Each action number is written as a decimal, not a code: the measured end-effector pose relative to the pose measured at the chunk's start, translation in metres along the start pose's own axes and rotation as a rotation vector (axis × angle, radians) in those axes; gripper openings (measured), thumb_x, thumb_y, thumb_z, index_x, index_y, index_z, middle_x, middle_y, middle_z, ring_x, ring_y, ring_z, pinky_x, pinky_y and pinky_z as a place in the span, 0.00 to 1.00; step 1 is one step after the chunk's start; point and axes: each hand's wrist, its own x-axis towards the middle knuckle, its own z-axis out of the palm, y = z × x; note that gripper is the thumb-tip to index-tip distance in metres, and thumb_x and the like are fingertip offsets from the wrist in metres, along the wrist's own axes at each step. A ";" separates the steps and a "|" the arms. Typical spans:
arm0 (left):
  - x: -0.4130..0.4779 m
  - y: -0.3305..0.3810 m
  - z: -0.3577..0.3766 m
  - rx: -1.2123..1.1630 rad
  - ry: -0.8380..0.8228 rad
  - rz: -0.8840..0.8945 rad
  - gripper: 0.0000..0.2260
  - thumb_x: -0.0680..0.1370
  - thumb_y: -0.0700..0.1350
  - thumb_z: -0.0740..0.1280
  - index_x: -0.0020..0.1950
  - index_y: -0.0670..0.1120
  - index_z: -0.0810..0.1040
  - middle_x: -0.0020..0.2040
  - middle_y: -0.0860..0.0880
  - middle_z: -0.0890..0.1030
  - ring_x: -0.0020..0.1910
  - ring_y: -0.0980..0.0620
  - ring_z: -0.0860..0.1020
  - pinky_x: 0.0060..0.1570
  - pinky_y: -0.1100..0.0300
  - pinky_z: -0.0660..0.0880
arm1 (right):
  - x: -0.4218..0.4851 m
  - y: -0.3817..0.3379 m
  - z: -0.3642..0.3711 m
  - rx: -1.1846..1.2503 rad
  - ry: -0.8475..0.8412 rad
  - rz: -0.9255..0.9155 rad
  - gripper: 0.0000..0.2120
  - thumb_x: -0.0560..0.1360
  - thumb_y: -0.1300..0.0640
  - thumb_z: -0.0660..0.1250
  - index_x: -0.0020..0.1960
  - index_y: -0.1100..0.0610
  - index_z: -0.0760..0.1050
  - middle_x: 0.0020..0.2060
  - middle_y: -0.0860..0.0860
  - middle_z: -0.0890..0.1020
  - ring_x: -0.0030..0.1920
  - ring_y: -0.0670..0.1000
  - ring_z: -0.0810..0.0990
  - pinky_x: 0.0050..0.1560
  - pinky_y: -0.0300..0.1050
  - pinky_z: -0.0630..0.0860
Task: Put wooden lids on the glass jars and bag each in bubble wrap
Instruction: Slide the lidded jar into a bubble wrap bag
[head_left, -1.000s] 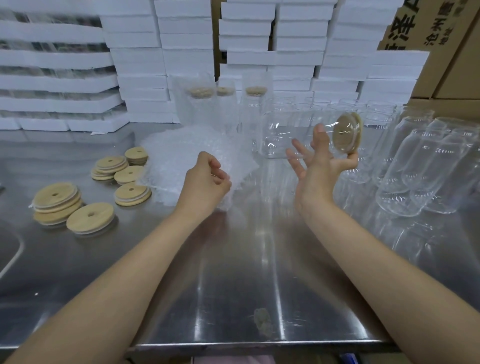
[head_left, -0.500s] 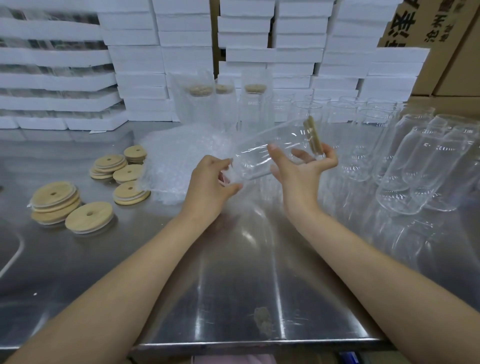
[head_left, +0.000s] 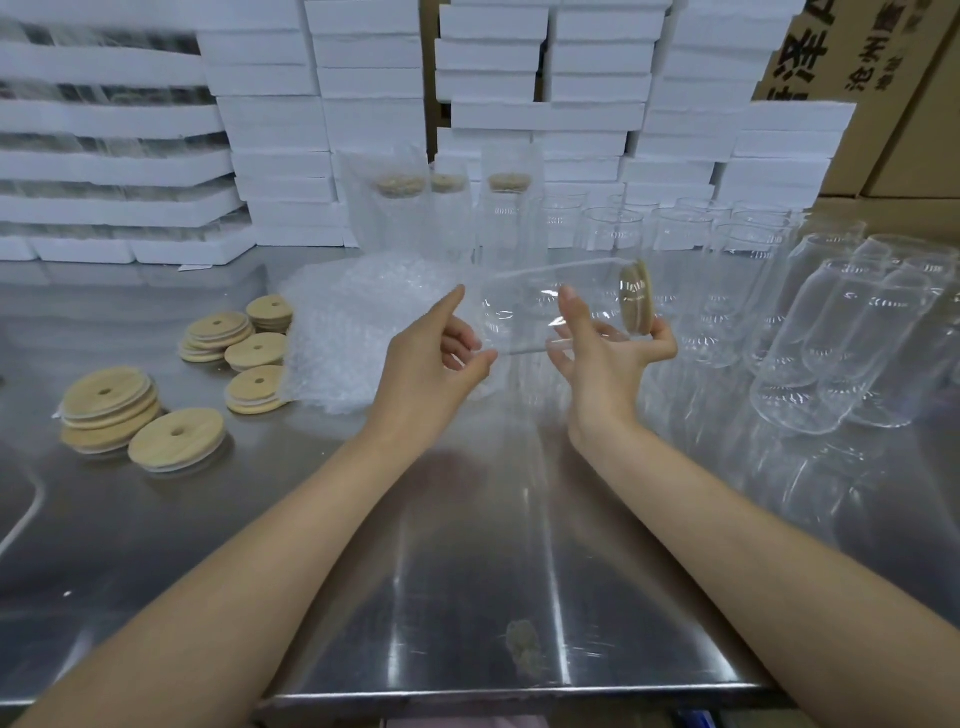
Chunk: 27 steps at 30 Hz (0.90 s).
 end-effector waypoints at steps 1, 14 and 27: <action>0.001 -0.001 -0.001 0.000 0.026 -0.016 0.25 0.74 0.39 0.72 0.69 0.46 0.72 0.41 0.55 0.78 0.36 0.63 0.74 0.43 0.73 0.72 | -0.001 0.000 0.000 0.009 -0.008 0.006 0.38 0.68 0.55 0.79 0.59 0.47 0.51 0.51 0.56 0.75 0.39 0.48 0.81 0.53 0.54 0.82; 0.000 -0.001 0.002 0.406 0.140 0.621 0.09 0.75 0.40 0.71 0.55 0.44 0.83 0.43 0.49 0.80 0.42 0.50 0.76 0.47 0.59 0.66 | -0.015 0.011 0.004 0.006 -0.033 0.032 0.39 0.65 0.52 0.81 0.59 0.46 0.53 0.59 0.59 0.74 0.50 0.49 0.82 0.57 0.56 0.80; 0.008 -0.005 -0.007 0.709 -0.011 0.895 0.25 0.74 0.36 0.71 0.70 0.44 0.69 0.64 0.38 0.76 0.65 0.40 0.73 0.67 0.48 0.66 | -0.026 0.010 0.008 0.108 -0.111 0.206 0.38 0.69 0.48 0.77 0.64 0.46 0.52 0.48 0.46 0.78 0.55 0.49 0.82 0.53 0.53 0.81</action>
